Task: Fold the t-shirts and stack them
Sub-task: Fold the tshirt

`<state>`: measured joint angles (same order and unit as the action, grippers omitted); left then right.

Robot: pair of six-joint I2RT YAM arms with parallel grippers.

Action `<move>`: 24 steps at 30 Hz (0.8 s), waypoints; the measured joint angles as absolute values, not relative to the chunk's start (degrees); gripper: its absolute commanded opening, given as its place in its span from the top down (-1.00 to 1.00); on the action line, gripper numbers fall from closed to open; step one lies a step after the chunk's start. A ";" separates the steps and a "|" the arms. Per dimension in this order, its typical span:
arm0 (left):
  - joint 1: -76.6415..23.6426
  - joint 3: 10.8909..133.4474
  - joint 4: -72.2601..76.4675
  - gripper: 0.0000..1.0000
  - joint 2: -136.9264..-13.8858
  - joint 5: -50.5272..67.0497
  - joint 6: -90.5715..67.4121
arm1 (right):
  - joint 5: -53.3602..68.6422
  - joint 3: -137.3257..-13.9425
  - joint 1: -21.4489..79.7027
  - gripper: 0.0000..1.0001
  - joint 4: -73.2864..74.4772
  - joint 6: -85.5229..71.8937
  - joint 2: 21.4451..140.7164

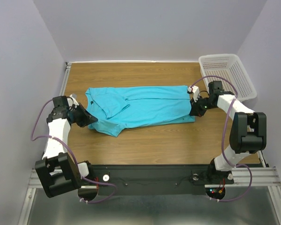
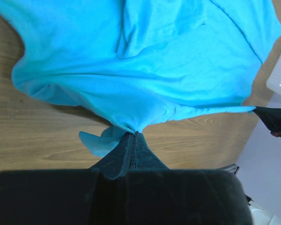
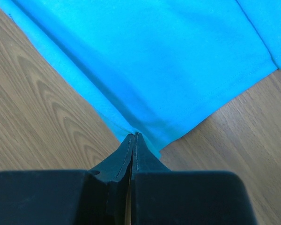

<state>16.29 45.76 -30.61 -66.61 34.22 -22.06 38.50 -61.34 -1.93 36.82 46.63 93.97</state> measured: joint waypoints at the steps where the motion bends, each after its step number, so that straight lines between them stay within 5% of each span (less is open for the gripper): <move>1: 16.36 45.93 -30.59 1.00 -66.54 34.65 -22.00 | 38.41 -61.34 -1.93 0.99 36.80 46.61 93.97; 24: 16.62 50.83 -29.63 1.00 -64.62 43.92 -21.41 | 37.06 -61.34 -1.93 0.99 35.53 45.21 95.53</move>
<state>16.62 50.83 -29.63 -64.62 43.92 -21.41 37.06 -61.34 -1.93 35.53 45.21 95.53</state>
